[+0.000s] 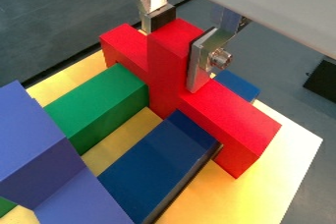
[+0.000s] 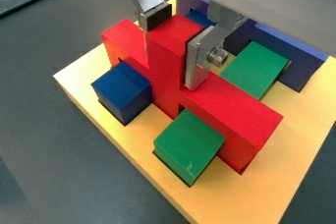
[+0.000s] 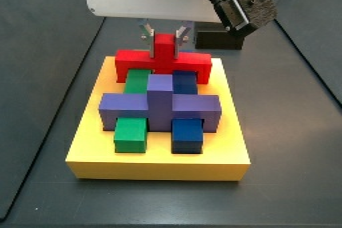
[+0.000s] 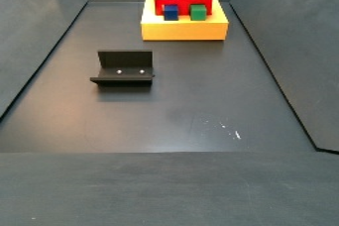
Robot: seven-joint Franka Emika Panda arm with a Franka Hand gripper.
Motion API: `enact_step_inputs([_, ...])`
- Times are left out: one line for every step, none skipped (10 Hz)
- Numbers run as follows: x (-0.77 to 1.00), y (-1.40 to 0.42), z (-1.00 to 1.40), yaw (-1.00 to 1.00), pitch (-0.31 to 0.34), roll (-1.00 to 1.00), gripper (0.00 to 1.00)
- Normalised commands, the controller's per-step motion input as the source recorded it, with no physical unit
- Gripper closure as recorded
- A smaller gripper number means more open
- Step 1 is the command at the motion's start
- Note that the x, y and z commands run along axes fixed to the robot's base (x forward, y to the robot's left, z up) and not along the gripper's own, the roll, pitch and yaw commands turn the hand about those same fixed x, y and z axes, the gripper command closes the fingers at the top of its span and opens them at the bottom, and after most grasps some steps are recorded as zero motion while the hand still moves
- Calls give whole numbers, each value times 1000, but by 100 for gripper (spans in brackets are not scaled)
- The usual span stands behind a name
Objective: Pick up the red object. Move up. Place the red object on the fixture. Regrasp the red object. Move to above the board. Insert the red object.
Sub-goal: Insert the red object.
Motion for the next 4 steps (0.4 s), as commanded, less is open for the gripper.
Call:
enact_step_inputs([-71, 0, -391, 0, -140, -64, 100])
enact_step_inputs([-51, 0, -474, 20, -194, -113, 100])
enact_step_inputs([-9, 0, -311, 0, -151, -121, 100])
enact_step_inputs([0, 0, 0, 0, 0, 0, 100])
